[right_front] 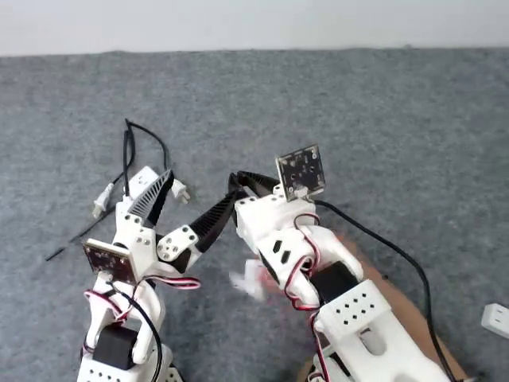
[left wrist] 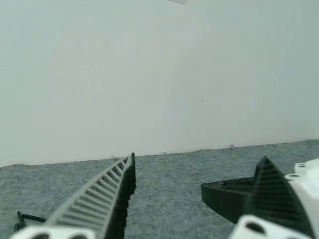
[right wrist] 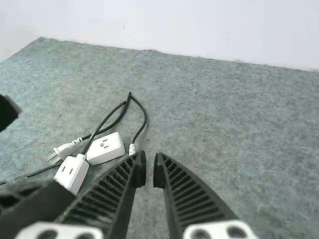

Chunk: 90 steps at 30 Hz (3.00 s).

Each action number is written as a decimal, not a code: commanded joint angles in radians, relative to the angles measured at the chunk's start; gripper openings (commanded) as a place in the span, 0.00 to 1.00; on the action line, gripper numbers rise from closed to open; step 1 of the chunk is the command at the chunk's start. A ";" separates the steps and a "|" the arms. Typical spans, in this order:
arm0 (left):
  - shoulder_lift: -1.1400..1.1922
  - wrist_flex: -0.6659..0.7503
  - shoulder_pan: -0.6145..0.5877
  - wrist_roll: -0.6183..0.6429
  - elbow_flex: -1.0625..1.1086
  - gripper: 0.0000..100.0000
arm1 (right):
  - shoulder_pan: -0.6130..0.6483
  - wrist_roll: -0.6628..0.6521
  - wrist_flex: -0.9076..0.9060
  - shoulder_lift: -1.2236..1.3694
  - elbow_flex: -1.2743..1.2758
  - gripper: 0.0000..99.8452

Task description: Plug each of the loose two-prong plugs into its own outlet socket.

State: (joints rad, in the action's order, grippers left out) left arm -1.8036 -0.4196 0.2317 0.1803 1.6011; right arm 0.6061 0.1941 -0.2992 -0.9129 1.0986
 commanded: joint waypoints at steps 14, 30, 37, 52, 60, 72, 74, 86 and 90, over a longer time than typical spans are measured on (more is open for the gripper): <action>-0.006 -0.026 0.025 0.008 -0.015 0.37 | 0.004 0.014 0.010 -0.036 -0.017 0.04; -0.006 -0.057 -0.002 -0.031 -0.058 0.37 | 0.016 0.014 0.174 -0.044 0.044 0.04; -0.006 -0.143 -0.008 -0.052 -0.151 0.37 | 0.021 0.011 0.179 -0.045 0.017 0.04; 0.002 -0.529 -0.319 -0.218 -0.328 0.37 | -0.156 -0.307 -0.443 -0.328 -0.043 0.04; 0.118 -0.532 -0.508 -0.218 -0.329 0.37 | -0.035 -0.316 -0.527 -0.177 -0.107 0.04; 0.991 -0.336 -0.760 -0.089 -0.607 0.37 | 0.101 -0.247 -0.481 0.496 -0.359 0.04; 1.122 -0.282 -0.776 -0.071 -0.636 0.37 | 0.145 -0.242 -0.461 0.634 -0.423 0.04; 1.333 -0.176 -0.858 0.026 -0.674 0.37 | 0.205 -0.061 -0.656 1.276 -1.030 0.04; 1.333 -0.144 -0.916 0.046 -0.670 0.37 | 0.206 -0.008 -0.687 1.383 -1.221 0.04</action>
State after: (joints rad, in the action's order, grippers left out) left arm -0.4718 -0.6053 -0.6460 0.1956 0.9613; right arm 0.8055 0.1496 -0.9636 0.4404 0.0491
